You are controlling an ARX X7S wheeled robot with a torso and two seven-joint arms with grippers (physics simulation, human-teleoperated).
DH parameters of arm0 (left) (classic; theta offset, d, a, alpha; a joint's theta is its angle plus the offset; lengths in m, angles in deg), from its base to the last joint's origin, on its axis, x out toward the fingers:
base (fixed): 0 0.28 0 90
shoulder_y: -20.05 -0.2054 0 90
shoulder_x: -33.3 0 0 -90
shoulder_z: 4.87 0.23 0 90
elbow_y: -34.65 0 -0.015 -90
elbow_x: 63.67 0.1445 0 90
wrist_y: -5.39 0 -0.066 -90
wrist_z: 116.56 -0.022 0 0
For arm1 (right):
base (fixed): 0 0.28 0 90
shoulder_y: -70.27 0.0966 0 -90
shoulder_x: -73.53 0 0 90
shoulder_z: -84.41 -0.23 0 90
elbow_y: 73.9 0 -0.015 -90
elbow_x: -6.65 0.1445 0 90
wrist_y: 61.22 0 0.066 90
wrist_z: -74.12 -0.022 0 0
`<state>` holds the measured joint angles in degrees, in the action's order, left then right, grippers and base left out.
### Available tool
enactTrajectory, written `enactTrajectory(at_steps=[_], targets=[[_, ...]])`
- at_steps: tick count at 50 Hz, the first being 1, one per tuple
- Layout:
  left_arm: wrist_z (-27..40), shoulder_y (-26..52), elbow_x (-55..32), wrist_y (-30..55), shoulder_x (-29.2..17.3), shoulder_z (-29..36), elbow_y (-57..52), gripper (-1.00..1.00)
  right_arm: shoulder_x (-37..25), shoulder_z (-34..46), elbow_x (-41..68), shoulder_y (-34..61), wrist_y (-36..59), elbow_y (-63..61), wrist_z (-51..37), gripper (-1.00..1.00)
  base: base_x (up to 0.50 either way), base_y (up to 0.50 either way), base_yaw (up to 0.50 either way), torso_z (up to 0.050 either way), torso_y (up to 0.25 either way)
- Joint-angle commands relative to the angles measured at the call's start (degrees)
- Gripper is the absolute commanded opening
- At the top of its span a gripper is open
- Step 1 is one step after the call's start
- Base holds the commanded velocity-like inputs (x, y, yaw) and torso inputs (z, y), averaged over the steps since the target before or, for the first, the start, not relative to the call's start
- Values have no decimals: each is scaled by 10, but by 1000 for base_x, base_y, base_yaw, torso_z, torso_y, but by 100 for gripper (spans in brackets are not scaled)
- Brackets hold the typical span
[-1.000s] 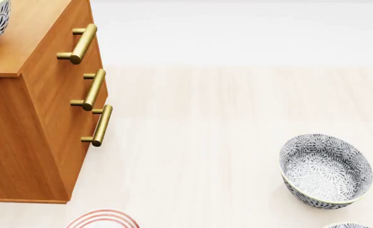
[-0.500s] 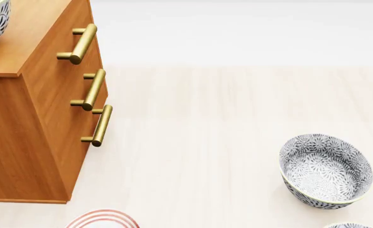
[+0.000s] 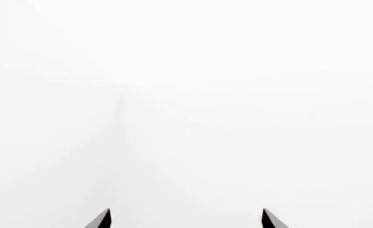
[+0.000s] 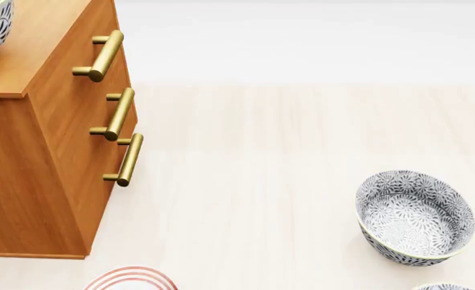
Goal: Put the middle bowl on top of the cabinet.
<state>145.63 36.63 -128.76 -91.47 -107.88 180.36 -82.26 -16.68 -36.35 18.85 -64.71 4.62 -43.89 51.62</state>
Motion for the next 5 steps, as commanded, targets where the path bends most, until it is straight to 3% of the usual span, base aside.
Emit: enactTrajectory(at_steps=[1,5], targets=[[-25,-66,92,0,-12,9,-36,100,1,0,-1,0,-1,0,1,100,0,0,0,0,0],[-21,-88,115,-13,-14,14,-33,100,1,0,-1,0,-1,0,2,100,0,0,0,0,0]])
